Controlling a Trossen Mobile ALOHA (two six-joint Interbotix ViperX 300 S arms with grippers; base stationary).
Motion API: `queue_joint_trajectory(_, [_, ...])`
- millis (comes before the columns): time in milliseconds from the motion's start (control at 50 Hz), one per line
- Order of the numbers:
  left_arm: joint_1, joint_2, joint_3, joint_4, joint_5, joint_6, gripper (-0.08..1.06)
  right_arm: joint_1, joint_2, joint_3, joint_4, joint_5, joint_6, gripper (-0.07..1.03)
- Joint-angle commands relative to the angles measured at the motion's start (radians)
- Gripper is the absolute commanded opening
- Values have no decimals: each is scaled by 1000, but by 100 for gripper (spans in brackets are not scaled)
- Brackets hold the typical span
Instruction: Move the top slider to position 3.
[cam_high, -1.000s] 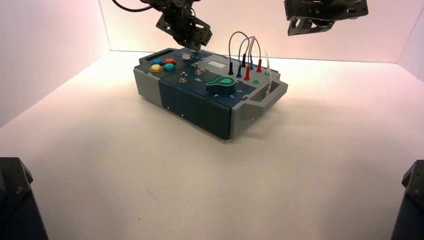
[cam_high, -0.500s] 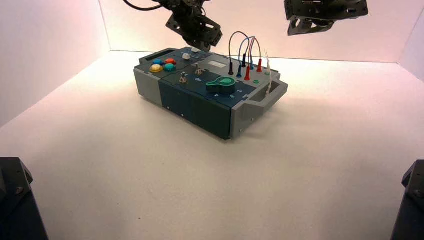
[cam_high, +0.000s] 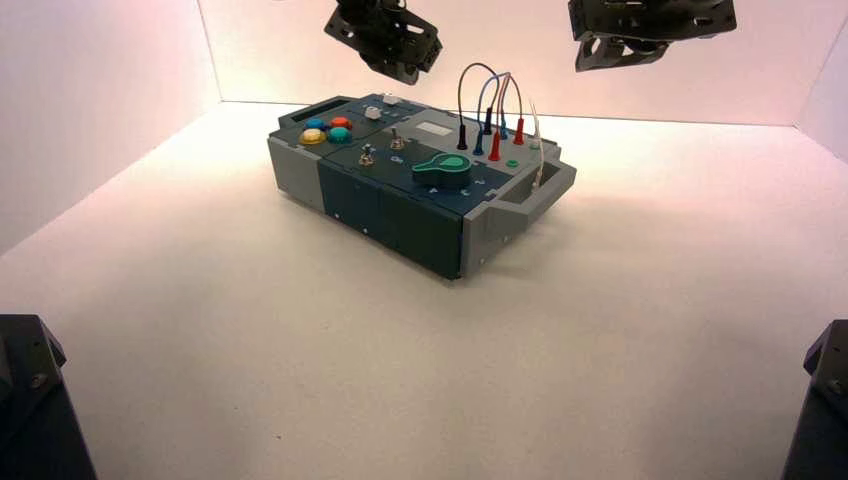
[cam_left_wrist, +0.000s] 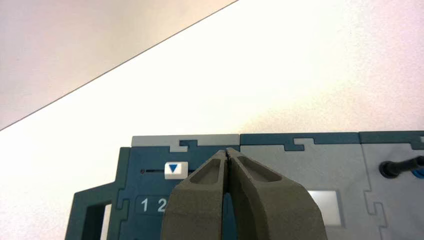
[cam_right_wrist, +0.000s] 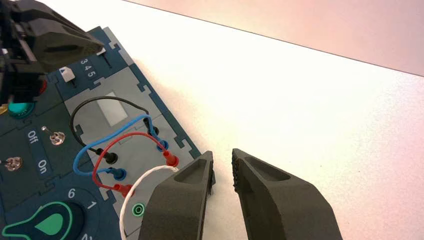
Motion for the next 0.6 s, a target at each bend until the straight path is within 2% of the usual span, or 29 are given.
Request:
queue_joint_trajectory(20, [3,-71,14,2,-12,3,-3,0,-21,-11,0,-8,0,23])
queue_joint_trajectory(600, [91,-215,202,-2,-95,-3,-3,0,-25,-11,0,-8,0,23])
